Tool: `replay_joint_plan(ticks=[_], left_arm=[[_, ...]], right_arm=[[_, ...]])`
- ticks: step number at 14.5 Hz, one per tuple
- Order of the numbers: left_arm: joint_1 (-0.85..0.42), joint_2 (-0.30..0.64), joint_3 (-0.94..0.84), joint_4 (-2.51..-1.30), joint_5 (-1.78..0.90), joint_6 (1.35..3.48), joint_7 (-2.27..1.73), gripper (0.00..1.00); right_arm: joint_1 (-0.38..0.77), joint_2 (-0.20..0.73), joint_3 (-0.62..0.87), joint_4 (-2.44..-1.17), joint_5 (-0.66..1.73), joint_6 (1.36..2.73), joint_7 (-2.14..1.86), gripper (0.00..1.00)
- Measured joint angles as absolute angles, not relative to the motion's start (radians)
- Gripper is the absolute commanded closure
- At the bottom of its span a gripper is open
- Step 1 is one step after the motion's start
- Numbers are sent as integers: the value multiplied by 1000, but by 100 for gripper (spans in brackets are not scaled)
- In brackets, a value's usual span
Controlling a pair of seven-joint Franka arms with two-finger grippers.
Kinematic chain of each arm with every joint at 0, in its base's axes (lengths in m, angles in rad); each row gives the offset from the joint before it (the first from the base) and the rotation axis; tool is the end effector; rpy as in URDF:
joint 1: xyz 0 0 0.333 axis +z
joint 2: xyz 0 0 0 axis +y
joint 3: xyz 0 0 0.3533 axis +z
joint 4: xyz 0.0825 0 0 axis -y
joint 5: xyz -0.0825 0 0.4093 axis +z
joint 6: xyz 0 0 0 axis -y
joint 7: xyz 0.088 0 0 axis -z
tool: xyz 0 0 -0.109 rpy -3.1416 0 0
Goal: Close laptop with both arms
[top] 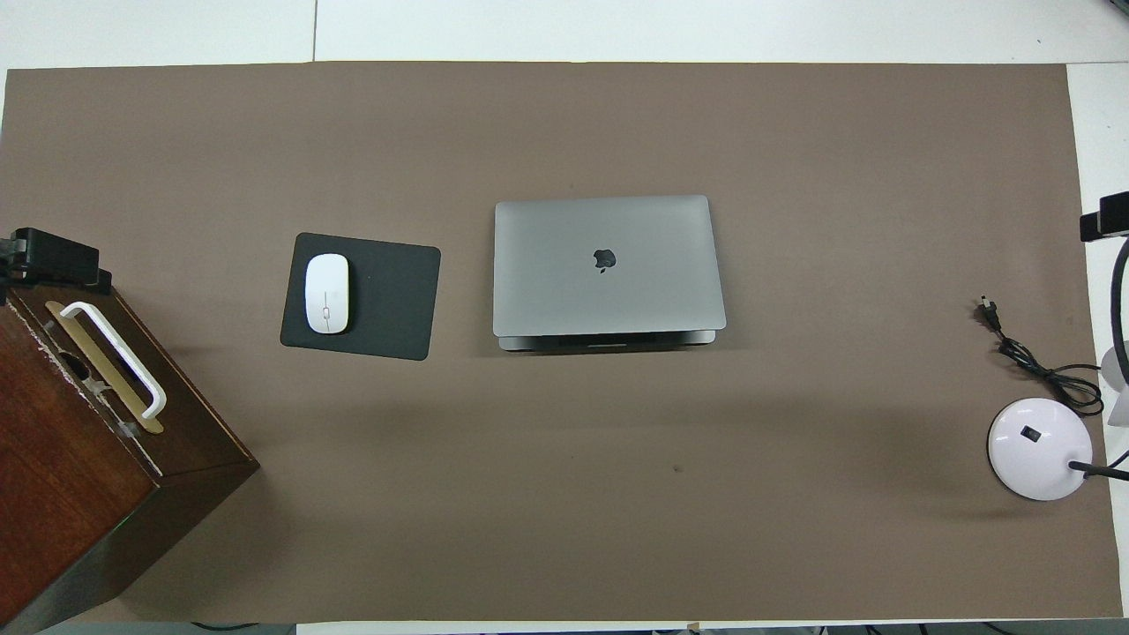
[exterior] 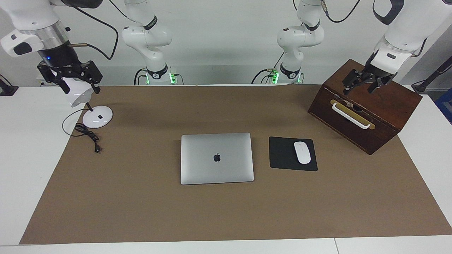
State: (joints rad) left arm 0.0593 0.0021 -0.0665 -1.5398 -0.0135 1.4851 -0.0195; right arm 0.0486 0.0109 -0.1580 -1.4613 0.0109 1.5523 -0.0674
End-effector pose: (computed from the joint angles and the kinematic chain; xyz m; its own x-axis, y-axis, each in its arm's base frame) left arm 0.5716 -0.0056 0.6666 0.9983 0.0111 -0.0570 0.0119 -0.9999 0.0125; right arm 0.5786 -0.0617 0.7062 0.9959 -0.0413 0.0806 -0.0411 -0.9991 -0.0037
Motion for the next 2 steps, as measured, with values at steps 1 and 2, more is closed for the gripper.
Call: replay_joint_plan(ticks=[1,2], left_arm=[[59,2,-66,-1540,-14,1485,-19,0],[59,2,-66,-1540,-14,1485,-19,0]], right_arm=[[49,11,-158,-1462,11,1552,-67,0],[49,11,-158,-1462,11,1552,-67,0]])
